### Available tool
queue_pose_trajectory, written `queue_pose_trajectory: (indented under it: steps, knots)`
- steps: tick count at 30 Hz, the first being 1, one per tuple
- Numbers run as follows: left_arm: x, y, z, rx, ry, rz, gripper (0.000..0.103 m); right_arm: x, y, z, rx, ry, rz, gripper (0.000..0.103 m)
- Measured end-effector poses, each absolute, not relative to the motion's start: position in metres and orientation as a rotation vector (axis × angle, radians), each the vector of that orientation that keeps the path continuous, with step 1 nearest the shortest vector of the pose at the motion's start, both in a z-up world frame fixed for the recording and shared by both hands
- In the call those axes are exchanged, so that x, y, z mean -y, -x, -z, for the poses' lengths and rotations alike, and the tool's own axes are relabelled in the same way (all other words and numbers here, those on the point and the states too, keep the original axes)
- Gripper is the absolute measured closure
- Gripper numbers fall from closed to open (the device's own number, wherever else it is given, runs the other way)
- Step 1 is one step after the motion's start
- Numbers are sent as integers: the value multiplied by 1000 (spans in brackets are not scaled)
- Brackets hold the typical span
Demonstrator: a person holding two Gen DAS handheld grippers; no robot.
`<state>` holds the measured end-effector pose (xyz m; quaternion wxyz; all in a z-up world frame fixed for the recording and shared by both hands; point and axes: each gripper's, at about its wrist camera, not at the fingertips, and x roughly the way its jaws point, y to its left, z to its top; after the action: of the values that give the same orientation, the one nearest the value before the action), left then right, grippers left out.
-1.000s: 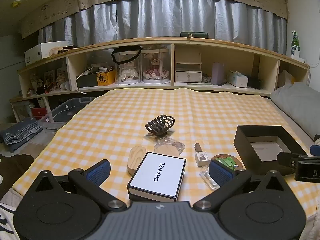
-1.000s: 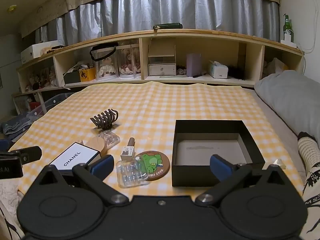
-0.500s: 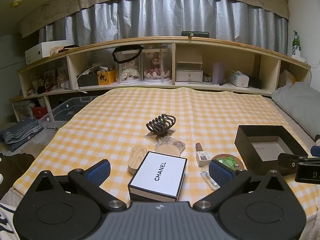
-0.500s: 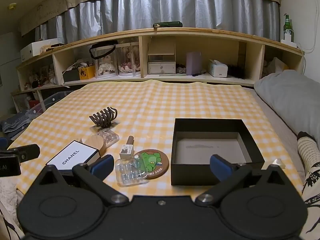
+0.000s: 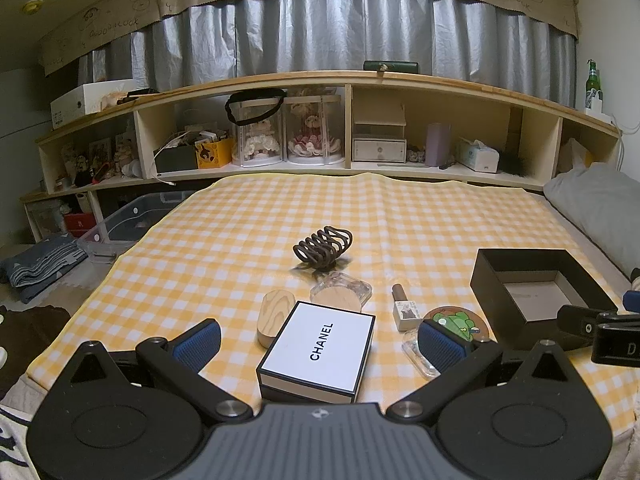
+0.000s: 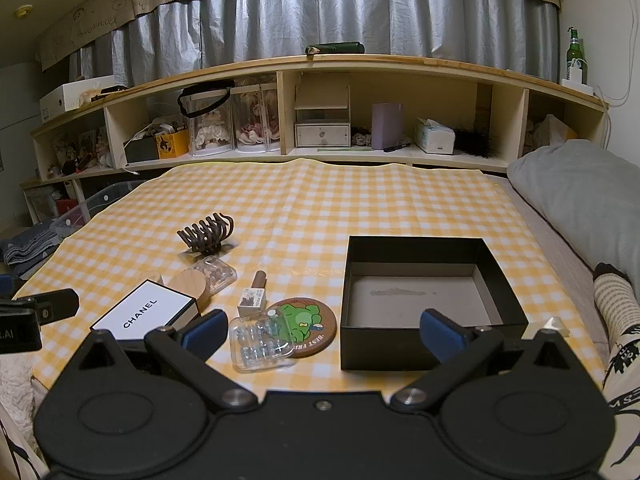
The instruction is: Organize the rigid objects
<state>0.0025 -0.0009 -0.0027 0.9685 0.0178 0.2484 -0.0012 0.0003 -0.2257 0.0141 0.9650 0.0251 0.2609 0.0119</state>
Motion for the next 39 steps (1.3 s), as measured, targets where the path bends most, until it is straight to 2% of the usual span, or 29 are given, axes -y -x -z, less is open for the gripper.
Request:
queue_pose_trajectory:
  steps: [39]
  knots:
    - [1,-3,3,-506,-40,1,0,227,2,-16,-529,-48,-23,0]
